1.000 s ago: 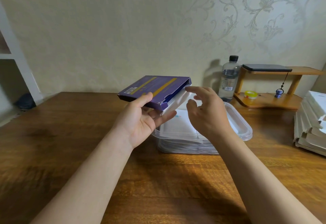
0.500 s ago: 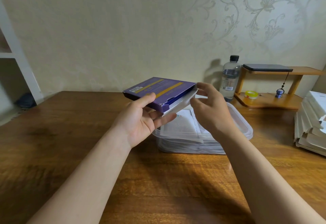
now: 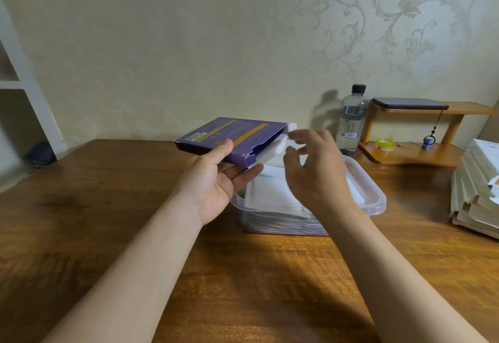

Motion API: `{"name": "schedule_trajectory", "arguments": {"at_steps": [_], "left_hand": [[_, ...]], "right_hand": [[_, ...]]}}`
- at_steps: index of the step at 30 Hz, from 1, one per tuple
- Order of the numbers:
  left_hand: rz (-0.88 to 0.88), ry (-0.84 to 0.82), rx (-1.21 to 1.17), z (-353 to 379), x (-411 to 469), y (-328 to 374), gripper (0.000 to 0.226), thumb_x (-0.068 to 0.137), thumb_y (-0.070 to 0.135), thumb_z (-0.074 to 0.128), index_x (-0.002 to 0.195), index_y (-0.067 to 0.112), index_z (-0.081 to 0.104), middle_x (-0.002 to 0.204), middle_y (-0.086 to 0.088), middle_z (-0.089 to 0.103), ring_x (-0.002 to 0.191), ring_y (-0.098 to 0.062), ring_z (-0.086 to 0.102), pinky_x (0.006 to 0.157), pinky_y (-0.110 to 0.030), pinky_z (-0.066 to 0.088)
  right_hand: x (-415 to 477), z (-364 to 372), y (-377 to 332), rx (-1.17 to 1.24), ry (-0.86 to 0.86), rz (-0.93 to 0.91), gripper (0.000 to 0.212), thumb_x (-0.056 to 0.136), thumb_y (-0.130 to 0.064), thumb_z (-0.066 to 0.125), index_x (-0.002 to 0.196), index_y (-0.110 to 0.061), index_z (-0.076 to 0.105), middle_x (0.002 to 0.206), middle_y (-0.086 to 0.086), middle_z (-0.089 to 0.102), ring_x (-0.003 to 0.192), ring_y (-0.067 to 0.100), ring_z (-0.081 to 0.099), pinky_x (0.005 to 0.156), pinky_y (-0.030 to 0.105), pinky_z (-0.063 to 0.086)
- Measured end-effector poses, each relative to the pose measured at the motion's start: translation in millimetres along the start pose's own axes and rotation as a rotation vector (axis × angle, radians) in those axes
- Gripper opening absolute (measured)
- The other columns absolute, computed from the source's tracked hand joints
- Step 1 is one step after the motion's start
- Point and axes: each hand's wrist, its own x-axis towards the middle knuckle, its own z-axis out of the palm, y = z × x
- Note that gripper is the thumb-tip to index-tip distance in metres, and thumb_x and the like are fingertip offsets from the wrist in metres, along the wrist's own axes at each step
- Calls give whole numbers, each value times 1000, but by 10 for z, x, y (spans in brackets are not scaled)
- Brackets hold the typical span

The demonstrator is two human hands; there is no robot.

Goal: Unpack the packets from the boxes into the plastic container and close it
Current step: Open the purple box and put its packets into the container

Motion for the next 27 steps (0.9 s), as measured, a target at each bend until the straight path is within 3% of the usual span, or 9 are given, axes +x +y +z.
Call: {"name": "schedule_trajectory", "arguments": {"at_steps": [3,7,9,12,16,19,21,24,27], "left_hand": [[56,39,30,-3,23,-30,15,100,12,61,109,0,59,85,-19,68,92,-36,67,70,-43,63],[126,64,58,14,5,-44,25,101,12,60,122,0,59,86,-18,74,74,-29,74,63,-36,61],[144,83,47,9,6,-45,31,100,12,60,127,-3,58,88,-19,74,72,-29,75,63,-36,61],[163,124,34,-8,19,-43,28,100,12,62,122,-3,59,85,-18,73,69,-28,74,62,-35,61],[167,150,-1,0,15,-45,34,98,12,65,128,-4,59,97,-20,73,71,-28,74,63,-34,61],[165,145,-12,9,7,-47,20,98,11,64,114,-2,61,81,-15,73,63,-25,72,59,-32,60],[163,138,-12,25,-3,-55,23,98,10,64,116,-3,61,84,-16,74,64,-25,72,59,-32,60],[172,126,-6,54,-21,-72,28,98,9,64,122,-6,60,86,-17,74,60,-23,72,55,-30,58],[165,142,-27,50,-31,-59,20,96,6,66,111,-5,61,75,-15,72,55,-22,70,50,-28,57]], "right_hand": [[-103,135,-87,21,-37,-135,22,95,-16,58,112,-15,72,106,3,60,91,19,62,82,32,51],[-203,221,-154,108,-59,-236,21,93,-14,61,108,-14,75,97,0,61,81,14,60,72,25,50],[-214,228,-151,131,-43,-251,21,91,-14,61,106,-14,75,95,-3,61,78,6,56,70,15,46],[-230,242,-153,156,-19,-294,18,89,-14,62,100,-15,76,91,-5,61,74,1,53,68,7,41],[-279,312,-185,161,-49,-339,15,92,-17,65,101,-15,77,90,-2,64,75,7,58,65,20,47],[-271,359,-211,156,12,-263,9,90,-23,68,93,-17,75,86,-5,64,73,11,60,65,32,52],[-246,383,-229,133,46,-202,10,89,-28,70,87,-19,72,83,-7,63,71,11,59,65,38,53],[-200,419,-255,105,66,-168,12,88,-31,70,85,-19,70,81,-7,62,72,14,60,64,41,53],[-181,477,-313,35,100,-228,13,86,-29,68,83,-16,70,81,-3,62,69,21,61,58,42,53]]}}
